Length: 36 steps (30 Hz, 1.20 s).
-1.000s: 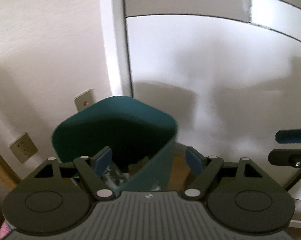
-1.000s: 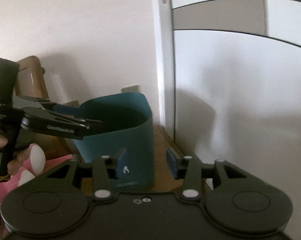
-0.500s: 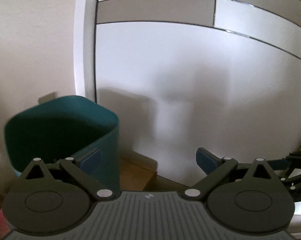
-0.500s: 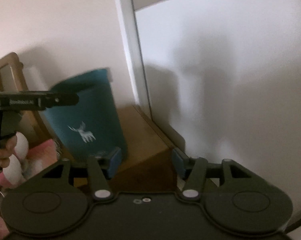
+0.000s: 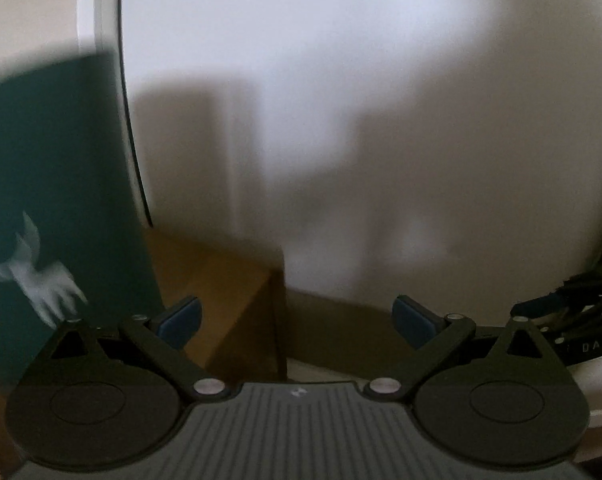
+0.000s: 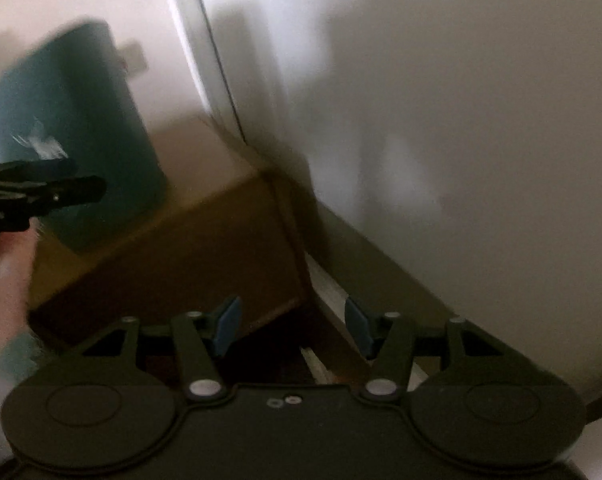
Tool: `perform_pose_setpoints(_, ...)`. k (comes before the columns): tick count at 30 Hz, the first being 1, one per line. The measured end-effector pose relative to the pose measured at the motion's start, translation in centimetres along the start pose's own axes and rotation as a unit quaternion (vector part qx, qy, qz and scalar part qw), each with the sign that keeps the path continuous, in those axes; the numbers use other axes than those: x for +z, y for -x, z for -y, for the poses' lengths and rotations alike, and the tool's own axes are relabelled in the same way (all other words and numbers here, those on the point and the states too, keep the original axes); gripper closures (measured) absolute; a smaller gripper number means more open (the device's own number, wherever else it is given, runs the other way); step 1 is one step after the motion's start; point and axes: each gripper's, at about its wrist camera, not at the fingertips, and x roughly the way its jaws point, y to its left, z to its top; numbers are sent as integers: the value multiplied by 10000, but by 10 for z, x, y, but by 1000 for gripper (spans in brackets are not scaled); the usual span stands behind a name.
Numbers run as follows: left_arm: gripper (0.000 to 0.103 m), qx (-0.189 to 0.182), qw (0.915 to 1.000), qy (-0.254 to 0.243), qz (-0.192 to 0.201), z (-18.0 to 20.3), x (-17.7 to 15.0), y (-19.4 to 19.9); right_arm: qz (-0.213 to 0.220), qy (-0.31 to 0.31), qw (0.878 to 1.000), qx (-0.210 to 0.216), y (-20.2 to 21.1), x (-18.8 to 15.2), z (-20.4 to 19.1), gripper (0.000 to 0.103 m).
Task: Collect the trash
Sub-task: 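Lower both tools back down to the floor trash, then grasp the yellow stick packet with the left tool while the right tool grasps the orange foam net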
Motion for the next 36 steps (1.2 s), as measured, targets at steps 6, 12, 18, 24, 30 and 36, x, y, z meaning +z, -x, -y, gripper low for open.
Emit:
perform_pose_setpoints(6, 1, -154, 9954, -441, -840, 13, -65, -89, -676, -45, 9975, -192, -77, -48, 31, 46)
perform_pose_setpoints(12, 1, -334, 9816, -406, -1836, 19, -142, -170, -1355, -93, 9906, -149, -154, -92, 52, 47)
perform_pose_setpoints(18, 1, -559, 9608, -403, -2685, 22, -220, -228, -2008, 83, 9796, -16, -223, -131, 56, 47)
perform_pose_setpoints(24, 1, -562, 9457, -487, -3165, 19, -282, -273, -2452, 330, 9689, 90, -272, -167, 55, 47)
perform_pose_setpoints(30, 1, -846, 9265, -989, -3531, 30, -346, -309, -2771, 604, 9589, 77, -320, -188, 57, 47)
perform_pose_setpoints(36, 2, -941, 9045, -1298, -3952, 41, -399, -332, -2910, 799, 9533, 123, -352, -203, 57, 48)
